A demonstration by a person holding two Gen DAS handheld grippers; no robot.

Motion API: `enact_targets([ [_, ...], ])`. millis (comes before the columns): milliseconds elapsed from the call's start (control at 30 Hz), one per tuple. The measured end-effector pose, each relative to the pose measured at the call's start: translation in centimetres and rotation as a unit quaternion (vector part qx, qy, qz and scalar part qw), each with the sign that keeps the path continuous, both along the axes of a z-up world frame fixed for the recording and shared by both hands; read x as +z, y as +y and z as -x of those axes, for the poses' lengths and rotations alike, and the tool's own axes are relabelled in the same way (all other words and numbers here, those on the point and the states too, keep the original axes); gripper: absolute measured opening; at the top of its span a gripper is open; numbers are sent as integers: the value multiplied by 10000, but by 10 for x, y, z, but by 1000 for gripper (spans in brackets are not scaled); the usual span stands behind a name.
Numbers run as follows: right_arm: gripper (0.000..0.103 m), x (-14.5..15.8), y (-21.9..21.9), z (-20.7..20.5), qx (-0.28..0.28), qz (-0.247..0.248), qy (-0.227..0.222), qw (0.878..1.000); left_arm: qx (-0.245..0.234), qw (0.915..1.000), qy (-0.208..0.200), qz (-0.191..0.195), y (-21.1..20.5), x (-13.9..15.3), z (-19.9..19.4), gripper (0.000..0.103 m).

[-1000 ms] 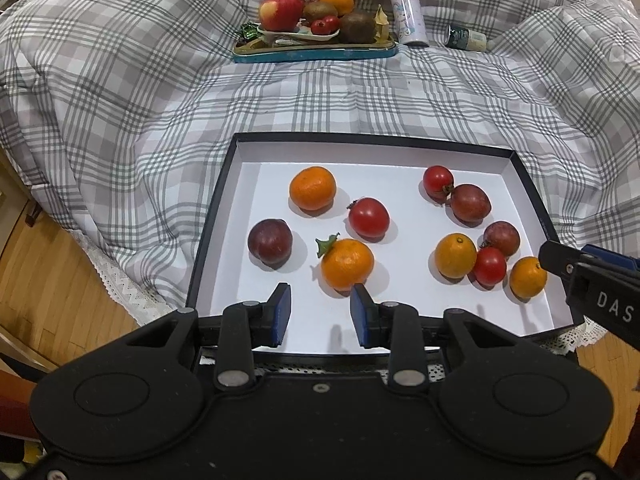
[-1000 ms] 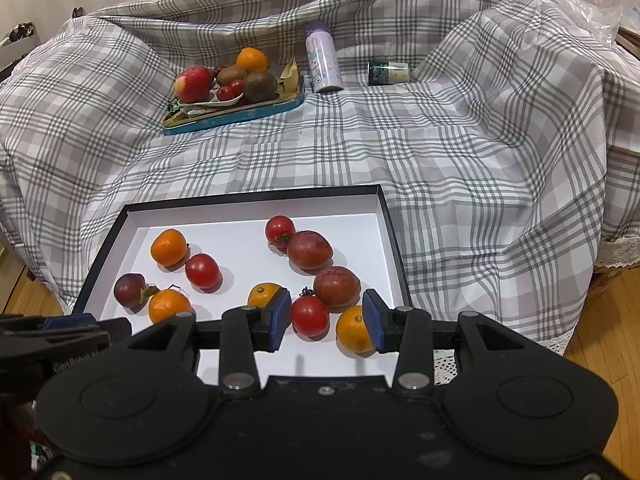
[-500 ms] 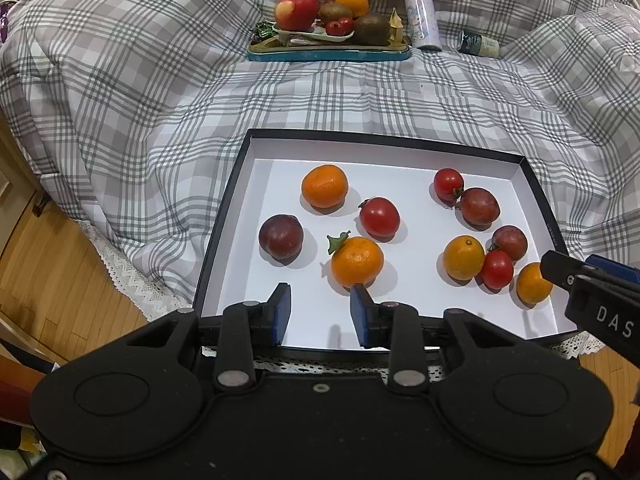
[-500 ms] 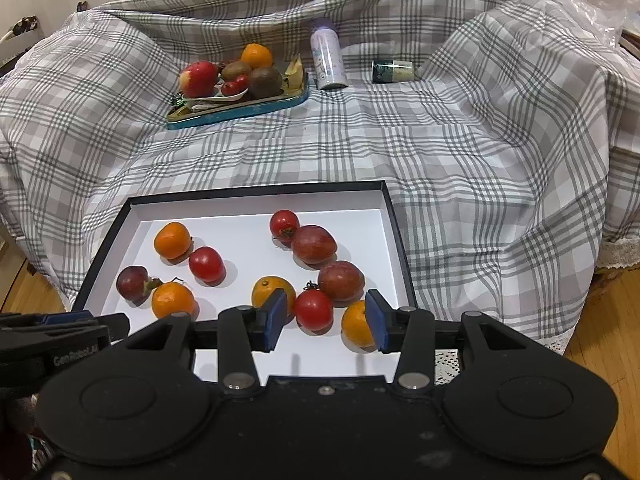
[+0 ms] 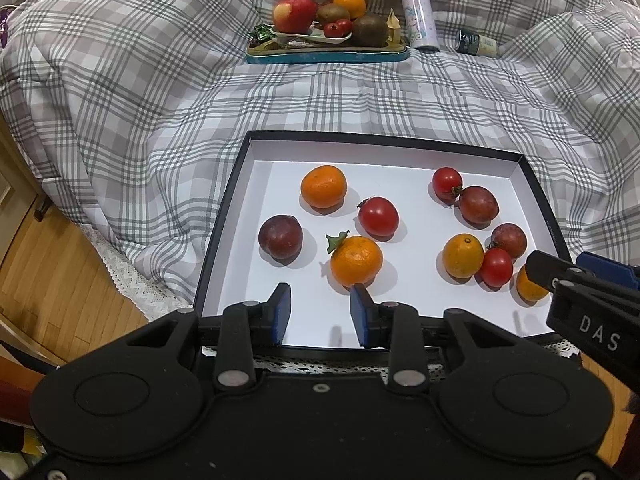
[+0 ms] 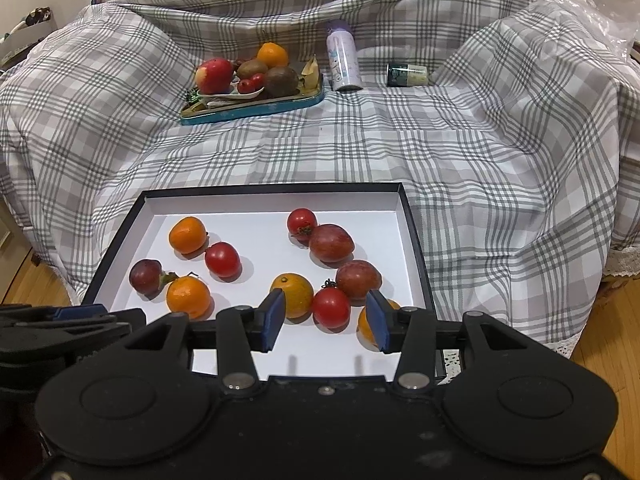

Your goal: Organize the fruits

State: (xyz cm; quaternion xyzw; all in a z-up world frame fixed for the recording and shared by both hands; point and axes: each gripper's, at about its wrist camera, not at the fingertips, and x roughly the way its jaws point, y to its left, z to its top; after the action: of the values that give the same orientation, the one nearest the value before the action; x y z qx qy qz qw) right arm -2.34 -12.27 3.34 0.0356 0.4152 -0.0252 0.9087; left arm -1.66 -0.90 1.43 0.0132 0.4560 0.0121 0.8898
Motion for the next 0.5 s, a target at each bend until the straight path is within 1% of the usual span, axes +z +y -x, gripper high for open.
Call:
enact_targets([
  [500, 47, -1, -1, -1, -4, -16, 24, 10000, -13, 10000, -44, -39, -2, 1, 0, 42],
])
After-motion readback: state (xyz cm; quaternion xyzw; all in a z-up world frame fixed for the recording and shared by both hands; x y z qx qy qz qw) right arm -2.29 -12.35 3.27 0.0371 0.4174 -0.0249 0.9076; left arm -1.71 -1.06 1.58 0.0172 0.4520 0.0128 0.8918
